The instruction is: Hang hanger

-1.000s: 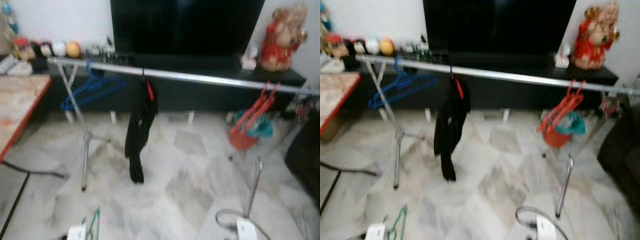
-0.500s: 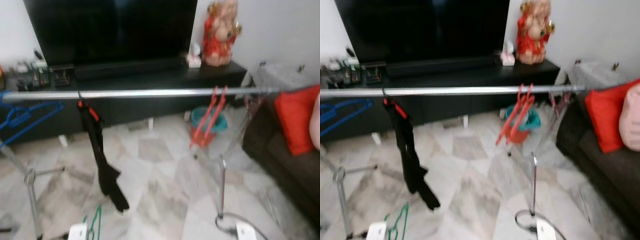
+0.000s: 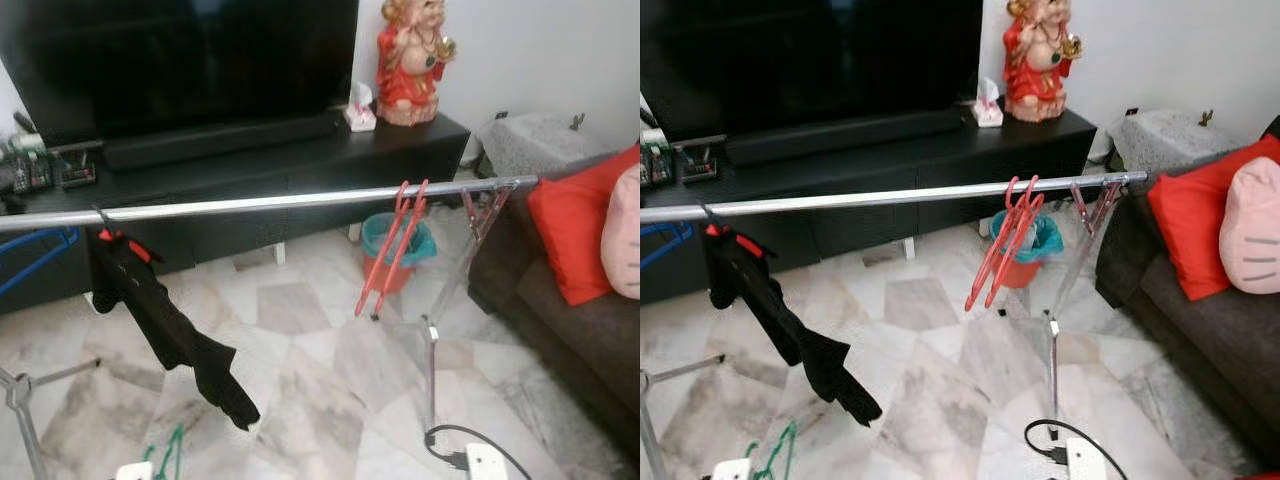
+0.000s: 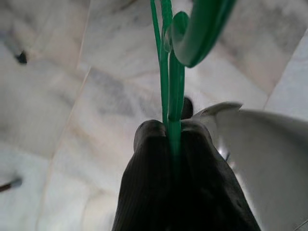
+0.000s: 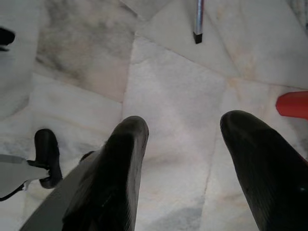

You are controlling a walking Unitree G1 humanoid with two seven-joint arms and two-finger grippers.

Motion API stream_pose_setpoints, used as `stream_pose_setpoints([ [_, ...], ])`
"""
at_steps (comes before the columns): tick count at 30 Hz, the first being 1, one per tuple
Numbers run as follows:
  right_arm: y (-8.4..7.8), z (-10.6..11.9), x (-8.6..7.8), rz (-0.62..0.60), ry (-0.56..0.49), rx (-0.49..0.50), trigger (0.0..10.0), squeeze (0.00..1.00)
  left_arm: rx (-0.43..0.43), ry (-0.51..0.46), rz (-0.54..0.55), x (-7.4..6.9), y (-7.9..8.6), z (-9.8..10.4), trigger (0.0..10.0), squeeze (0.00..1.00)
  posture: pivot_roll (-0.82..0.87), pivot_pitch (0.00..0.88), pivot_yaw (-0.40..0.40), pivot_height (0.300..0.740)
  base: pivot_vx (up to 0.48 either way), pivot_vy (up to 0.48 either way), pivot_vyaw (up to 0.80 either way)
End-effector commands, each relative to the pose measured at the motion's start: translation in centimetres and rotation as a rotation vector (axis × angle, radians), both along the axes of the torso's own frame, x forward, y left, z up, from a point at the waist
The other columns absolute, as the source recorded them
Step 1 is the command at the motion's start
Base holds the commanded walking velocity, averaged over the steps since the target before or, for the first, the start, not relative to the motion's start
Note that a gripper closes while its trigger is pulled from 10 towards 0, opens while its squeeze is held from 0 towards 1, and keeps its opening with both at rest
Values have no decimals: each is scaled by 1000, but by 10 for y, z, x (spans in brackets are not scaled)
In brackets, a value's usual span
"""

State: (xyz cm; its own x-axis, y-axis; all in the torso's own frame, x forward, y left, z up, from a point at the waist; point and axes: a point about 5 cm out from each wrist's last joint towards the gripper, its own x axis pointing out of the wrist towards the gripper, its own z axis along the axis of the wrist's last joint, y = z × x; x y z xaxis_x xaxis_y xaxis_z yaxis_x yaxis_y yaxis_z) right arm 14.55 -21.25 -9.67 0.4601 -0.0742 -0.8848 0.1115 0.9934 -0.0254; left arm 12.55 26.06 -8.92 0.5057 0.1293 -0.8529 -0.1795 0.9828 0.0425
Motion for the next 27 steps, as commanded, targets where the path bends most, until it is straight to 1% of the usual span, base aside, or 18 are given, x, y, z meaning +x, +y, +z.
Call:
stream_pose_setpoints([
  [1,-1,0,-2,-9,-4,0,10000,0,4,23,-3,-5,2,-1,10000,0,130,0,-40,740,0,0,0],
  [4,-1,0,-2,-7,-7,2,10000,0,23,29,-9,-6,9,1,10000,0,131,0,-39,740,0,0,0],
  [6,-1,0,-2,-8,-9,3,10000,0,28,30,-11,-6,10,1,10000,0,131,0,-39,740,0,-127,0],
  [7,-1,0,-2,-8,-10,4,10000,0,23,29,-15,-5,5,0,10000,0,130,0,-39,740,0,-281,0],
  [8,-1,0,-2,-8,-10,4,10000,0,23,29,-15,-5,5,0,10000,0,130,0,-39,740,0,-281,0],
  [9,-1,0,-1,2,-12,5,10000,0,14,28,-22,-3,-5,-3,10000,0,129,0,-39,740,0,-292,0],
  [10,-1,0,-1,13,-12,2,10000,0,10,28,-26,-3,-9,-4,10000,0,130,0,-39,740,0,-304,0],
  [13,-1,0,0,23,-12,1,10000,0,6,28,-33,-2,-14,-5,10000,0,130,0,-39,740,0,-305,0],
  [17,0,0,-2,-12,-13,18,10000,0,6,28,-34,-1,-15,-5,10000,0,130,0,-40,740,0,-302,0],
  [26,-1,1,1,33,-18,0,10000,0,6,15,-38,1,-15,-4,10000,0,131,0,-45,740,0,-299,0],
  [27,-1,1,1,43,-16,-4,10000,0,7,14,-39,1,-15,-4,10000,0,131,0,-46,740,0,-360,800],
])
